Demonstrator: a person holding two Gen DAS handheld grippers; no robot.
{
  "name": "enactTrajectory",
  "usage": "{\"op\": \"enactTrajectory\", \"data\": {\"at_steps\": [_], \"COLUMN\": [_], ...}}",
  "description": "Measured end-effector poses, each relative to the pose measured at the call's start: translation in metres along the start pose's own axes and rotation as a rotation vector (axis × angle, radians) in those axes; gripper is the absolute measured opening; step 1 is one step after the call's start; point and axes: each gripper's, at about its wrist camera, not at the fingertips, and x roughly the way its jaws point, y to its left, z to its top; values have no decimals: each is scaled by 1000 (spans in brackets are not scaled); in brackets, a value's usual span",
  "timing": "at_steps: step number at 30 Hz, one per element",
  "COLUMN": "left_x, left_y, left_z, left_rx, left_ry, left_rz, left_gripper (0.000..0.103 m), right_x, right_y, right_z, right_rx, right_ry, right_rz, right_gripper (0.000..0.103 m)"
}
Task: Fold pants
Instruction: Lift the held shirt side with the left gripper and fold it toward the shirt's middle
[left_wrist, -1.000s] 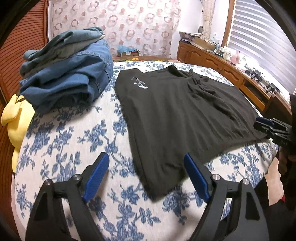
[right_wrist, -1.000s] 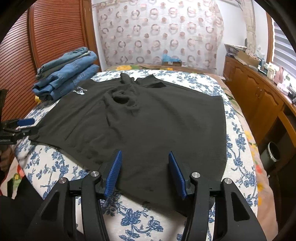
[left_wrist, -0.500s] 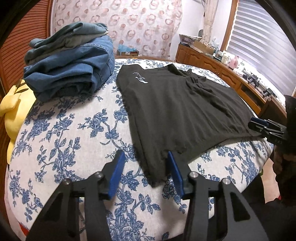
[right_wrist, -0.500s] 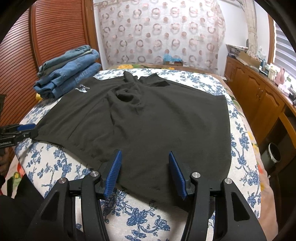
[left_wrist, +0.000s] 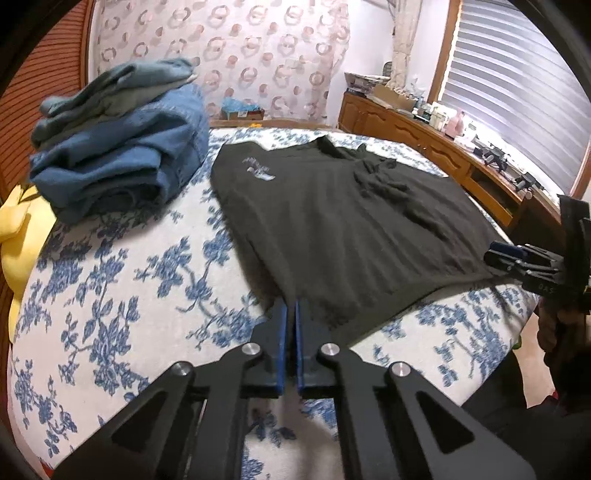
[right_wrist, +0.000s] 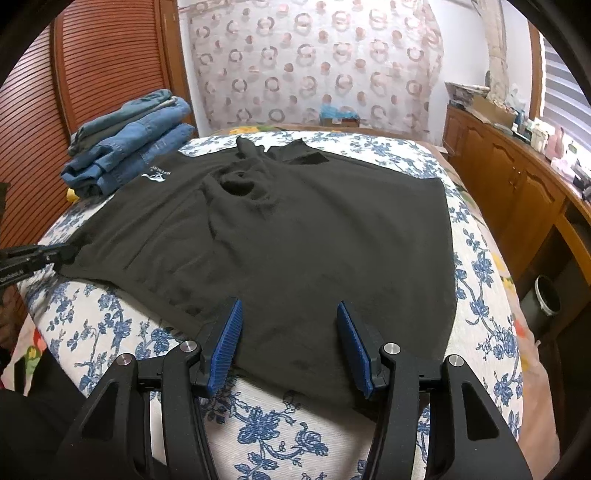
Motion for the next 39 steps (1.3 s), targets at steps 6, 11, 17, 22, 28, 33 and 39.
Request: {"op": "enactTrajectory", "data": {"at_steps": [6, 11, 17, 22, 28, 33, 39], "left_x": [-2, 2, 11, 23, 35, 48, 59], "left_y": [-18, -39, -71, -99, -134, -160, -193], "left_z": [18, 38, 63, 81, 98, 104, 110], "left_rx": [45, 90, 154, 200, 255, 289, 328], "left_ry": [-22, -36, -50, -47, -42, -21, 0], "left_rz": [-23, -54, -94, -132, -176, -205, -237], "left_gripper": [0, 0, 0, 0, 0, 0, 0], "right_x": [-2, -5, -11, -18, -24, -26, -30], "right_y": [-6, -13, -25, -35, -47, -50, -61], "right_z": [-2, -5, -8, -12, -15, -19, -22], "right_rx": [17, 33, 59, 82, 101, 77, 90], "right_ry": [-5, -11, -28, -41, -40, -56, -62], "right_rz": [-3, -6, -11, -10, -3, -45, -48], "right_gripper": [54, 54, 54, 54, 54, 54, 54]}}
